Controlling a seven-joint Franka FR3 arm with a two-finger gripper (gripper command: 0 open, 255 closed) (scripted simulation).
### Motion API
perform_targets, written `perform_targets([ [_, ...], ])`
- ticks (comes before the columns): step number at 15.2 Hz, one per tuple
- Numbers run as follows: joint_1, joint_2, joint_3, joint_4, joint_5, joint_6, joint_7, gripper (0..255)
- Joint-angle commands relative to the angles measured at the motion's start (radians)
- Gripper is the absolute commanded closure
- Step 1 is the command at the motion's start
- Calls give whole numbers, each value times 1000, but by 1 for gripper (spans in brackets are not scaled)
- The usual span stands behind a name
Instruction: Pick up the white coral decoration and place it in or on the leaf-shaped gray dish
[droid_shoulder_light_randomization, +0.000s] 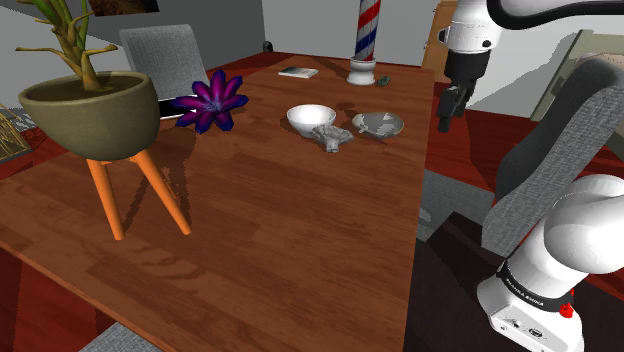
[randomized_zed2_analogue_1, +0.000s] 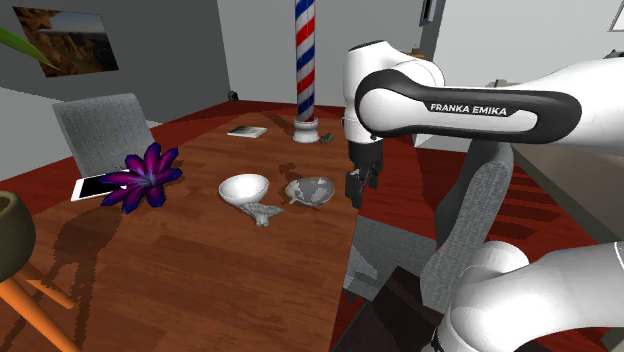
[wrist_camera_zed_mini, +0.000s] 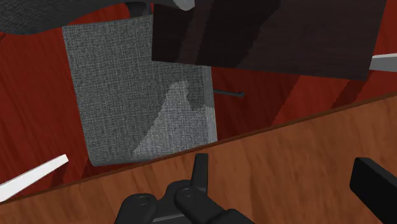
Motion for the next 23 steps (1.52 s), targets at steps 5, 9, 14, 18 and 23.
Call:
perform_targets([
  [5,27,122,49,57,-28,97,-18,0],
  [9,48,244,101,125,-67,179,-30,0],
  [14,68,396,169,225,-135,260,-32,0],
  [18,84,517,225,314,-207,308,-26,0],
  [23,111,672,292,439,-321,342,-9,0],
])
